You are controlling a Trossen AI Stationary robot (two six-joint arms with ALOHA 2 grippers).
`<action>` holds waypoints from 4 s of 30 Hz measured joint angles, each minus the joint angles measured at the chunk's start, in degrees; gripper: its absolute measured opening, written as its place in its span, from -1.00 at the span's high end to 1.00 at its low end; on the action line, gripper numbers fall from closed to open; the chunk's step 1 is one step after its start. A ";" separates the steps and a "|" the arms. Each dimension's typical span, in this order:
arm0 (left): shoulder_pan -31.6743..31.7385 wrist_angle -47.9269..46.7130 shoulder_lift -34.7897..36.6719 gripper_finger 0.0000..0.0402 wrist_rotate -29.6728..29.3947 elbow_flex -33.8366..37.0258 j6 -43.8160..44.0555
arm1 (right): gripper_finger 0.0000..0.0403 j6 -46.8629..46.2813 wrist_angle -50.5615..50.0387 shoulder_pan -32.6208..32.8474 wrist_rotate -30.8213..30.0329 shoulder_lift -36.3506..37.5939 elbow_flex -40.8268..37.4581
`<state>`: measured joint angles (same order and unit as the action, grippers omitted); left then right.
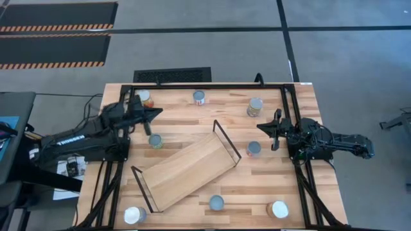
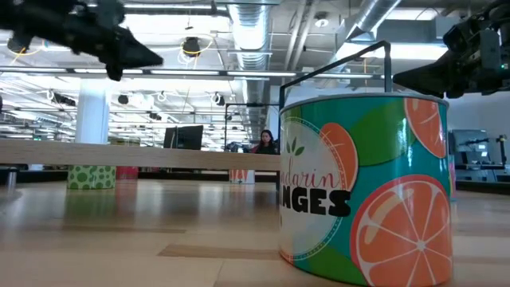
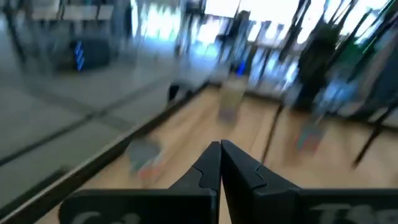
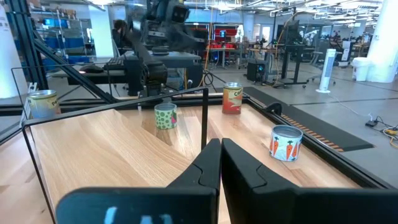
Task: Pick and place cans onto a shelf
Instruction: Put the top canned corn on the shelf
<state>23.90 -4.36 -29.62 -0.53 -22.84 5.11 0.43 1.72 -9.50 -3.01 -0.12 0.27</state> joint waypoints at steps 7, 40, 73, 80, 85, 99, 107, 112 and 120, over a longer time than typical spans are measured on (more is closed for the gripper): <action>4.58 -30.09 -19.22 1.00 -4.40 -20.89 -3.93 | 0.81 0.00 0.00 -0.01 -0.02 0.00 -0.01; 27.13 -49.28 -50.76 0.34 -11.94 -36.49 -23.96 | 0.81 0.00 0.00 -0.01 0.00 0.00 -0.01; 23.90 -57.17 -45.42 1.00 -10.18 -40.20 -25.26 | 0.81 0.00 0.02 0.00 0.00 0.00 -0.02; 5.73 -67.10 -38.85 1.00 -8.63 -48.16 -18.60 | 0.81 0.00 0.00 -0.02 0.00 0.00 0.00; -12.15 -72.50 -37.79 1.00 -8.61 -52.01 -8.38 | 0.81 0.00 0.01 -0.01 0.00 0.00 0.00; -45.11 -72.67 -48.16 1.00 -11.93 -52.45 11.52 | 0.81 0.00 0.15 0.00 0.00 0.00 0.00; -50.20 -74.71 -54.06 1.00 -8.82 -57.50 14.89 | 0.81 0.00 0.13 -0.01 0.00 0.00 -0.01; -52.94 -75.45 -54.06 1.00 -8.12 -58.38 20.76 | 0.81 0.00 0.12 -0.02 0.00 0.00 -0.02; -56.63 -75.98 -54.04 1.00 -8.43 -57.89 26.95 | 0.81 0.00 0.11 0.00 0.00 0.00 -0.02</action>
<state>-32.72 -80.34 -83.66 -8.96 -80.73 32.06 0.43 1.83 -9.50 -3.01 -0.12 0.25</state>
